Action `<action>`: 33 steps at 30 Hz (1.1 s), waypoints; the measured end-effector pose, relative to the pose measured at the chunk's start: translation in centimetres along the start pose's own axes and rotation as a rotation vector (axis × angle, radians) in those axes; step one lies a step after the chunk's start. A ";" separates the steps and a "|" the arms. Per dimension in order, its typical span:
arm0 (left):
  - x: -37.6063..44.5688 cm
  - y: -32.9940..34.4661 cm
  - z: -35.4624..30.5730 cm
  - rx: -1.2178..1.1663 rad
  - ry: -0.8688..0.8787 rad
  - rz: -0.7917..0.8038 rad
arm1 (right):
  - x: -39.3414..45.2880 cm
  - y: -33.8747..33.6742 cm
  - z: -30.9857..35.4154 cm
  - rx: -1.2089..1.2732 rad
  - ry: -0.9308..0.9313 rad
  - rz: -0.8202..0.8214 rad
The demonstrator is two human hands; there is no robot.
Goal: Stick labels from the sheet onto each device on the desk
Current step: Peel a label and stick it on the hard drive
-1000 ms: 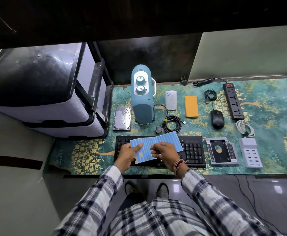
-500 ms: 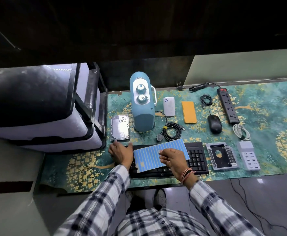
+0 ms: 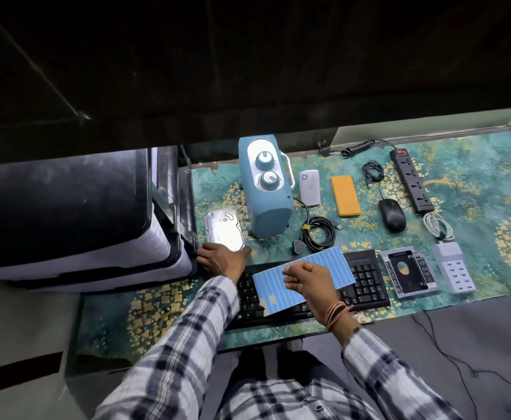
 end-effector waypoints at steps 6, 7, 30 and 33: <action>-2.1 -1.7 0.4 -0.204 0.080 -0.118 | 2.0 4.0 2.4 -0.234 -0.162 0.085; -2.7 -1.9 0.7 -0.227 0.121 -0.164 | 2.4 5.1 2.7 -0.325 -0.206 0.111; -10.5 -4.6 4.8 -0.414 0.252 -0.293 | 6.8 11.0 -2.6 -0.687 0.070 0.253; -10.6 -4.6 4.6 -0.398 0.293 -0.288 | 6.7 10.8 -4.4 -0.349 0.382 0.215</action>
Point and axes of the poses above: each hand's wrist, its own x-axis towards the middle knuckle, its own y-axis out of the palm, z = x × y, the point moved 7 cm from there along x, towards the middle knuckle, and after that the axes turned 14 degrees about x, right-handed, at the moved point
